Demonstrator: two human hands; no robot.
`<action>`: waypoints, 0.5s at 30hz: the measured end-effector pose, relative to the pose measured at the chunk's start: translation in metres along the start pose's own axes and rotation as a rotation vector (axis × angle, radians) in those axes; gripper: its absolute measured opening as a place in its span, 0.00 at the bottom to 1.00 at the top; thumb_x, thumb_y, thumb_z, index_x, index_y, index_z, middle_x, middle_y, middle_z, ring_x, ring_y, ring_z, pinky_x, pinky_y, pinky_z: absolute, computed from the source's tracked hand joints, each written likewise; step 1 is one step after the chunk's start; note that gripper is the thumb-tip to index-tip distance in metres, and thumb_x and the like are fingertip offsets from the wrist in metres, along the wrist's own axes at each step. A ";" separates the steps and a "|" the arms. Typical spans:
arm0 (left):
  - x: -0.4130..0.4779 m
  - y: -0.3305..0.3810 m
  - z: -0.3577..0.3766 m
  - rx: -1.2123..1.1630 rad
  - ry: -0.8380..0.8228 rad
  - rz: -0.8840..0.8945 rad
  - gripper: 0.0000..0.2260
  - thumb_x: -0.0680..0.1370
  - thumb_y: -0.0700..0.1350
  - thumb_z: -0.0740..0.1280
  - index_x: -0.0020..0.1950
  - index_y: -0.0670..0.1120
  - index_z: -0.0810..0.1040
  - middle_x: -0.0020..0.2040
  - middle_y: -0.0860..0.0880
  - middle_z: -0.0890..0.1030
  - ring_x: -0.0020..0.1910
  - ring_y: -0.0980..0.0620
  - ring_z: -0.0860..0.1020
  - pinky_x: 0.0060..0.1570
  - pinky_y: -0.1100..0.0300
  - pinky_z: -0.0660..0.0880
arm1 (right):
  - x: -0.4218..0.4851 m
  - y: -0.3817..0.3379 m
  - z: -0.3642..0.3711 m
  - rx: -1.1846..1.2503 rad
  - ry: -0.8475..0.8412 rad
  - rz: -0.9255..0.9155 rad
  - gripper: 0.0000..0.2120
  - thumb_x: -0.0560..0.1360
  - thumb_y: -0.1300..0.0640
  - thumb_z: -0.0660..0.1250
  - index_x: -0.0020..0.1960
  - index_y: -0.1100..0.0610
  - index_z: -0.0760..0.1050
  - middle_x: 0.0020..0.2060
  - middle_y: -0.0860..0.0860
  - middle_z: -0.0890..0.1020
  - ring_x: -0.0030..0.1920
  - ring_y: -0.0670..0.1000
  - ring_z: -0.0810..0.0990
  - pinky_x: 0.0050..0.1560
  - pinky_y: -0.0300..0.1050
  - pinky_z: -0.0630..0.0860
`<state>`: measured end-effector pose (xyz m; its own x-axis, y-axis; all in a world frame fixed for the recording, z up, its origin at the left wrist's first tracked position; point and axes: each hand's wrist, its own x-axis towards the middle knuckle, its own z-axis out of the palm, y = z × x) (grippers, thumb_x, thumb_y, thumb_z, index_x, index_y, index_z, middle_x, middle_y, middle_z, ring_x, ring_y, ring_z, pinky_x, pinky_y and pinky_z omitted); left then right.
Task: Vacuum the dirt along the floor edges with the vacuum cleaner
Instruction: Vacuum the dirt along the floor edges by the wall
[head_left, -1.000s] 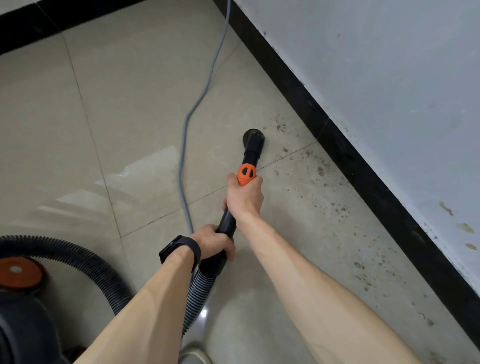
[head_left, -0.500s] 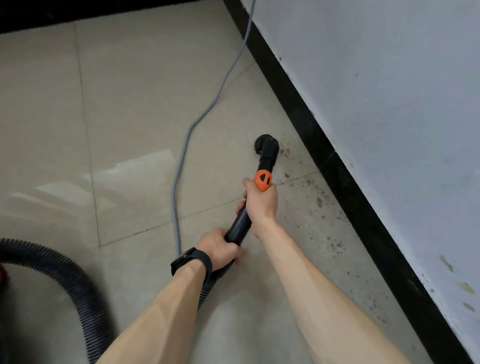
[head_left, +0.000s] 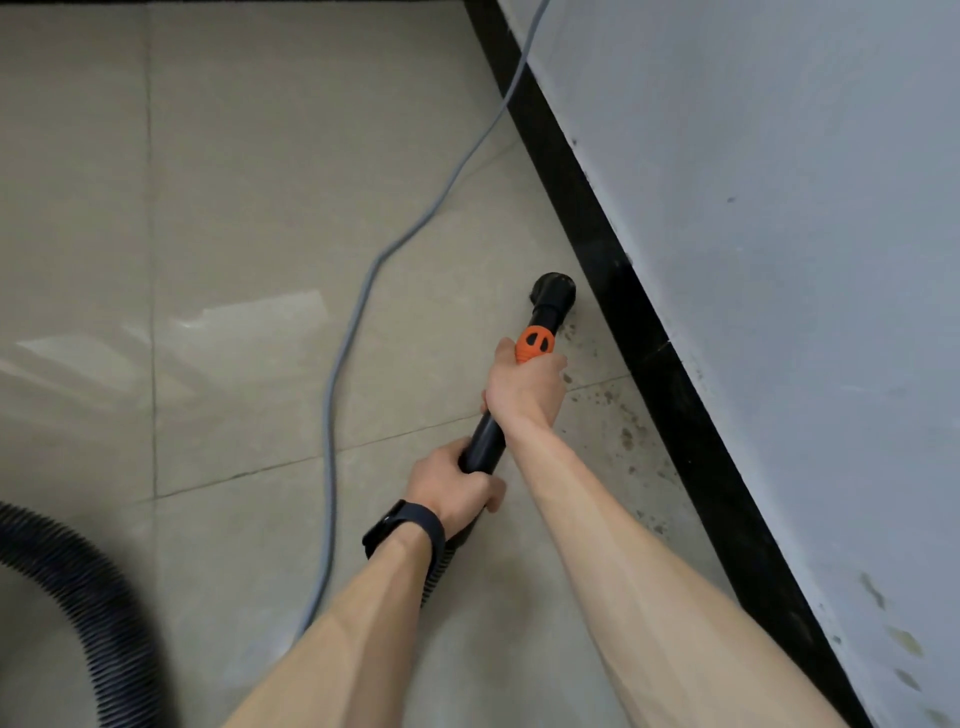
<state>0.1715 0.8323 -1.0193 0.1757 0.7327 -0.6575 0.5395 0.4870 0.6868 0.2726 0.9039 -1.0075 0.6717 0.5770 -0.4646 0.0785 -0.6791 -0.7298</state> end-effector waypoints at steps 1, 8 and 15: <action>0.002 0.002 0.002 -0.025 -0.012 -0.010 0.16 0.54 0.45 0.68 0.41 0.54 0.79 0.35 0.49 0.83 0.33 0.48 0.81 0.23 0.62 0.74 | 0.002 -0.001 -0.002 -0.034 0.016 -0.020 0.21 0.82 0.43 0.63 0.63 0.58 0.64 0.51 0.58 0.80 0.46 0.63 0.84 0.48 0.57 0.83; 0.020 0.018 0.014 -0.210 -0.141 -0.098 0.14 0.50 0.42 0.67 0.35 0.44 0.79 0.31 0.45 0.82 0.32 0.44 0.80 0.30 0.57 0.78 | 0.019 -0.011 -0.008 -0.306 0.065 -0.129 0.24 0.85 0.44 0.59 0.69 0.63 0.62 0.51 0.58 0.79 0.47 0.60 0.79 0.39 0.46 0.69; 0.030 0.018 0.007 -0.184 -0.203 -0.076 0.12 0.52 0.41 0.69 0.34 0.45 0.76 0.29 0.46 0.80 0.30 0.44 0.78 0.32 0.56 0.78 | 0.029 -0.010 -0.016 -0.111 -0.072 -0.053 0.18 0.83 0.49 0.62 0.64 0.59 0.60 0.43 0.54 0.82 0.37 0.55 0.86 0.45 0.54 0.85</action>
<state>0.1928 0.8595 -1.0286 0.3118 0.5897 -0.7450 0.4020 0.6286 0.6658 0.3031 0.9205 -1.0059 0.6105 0.6417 -0.4643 0.1966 -0.6906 -0.6960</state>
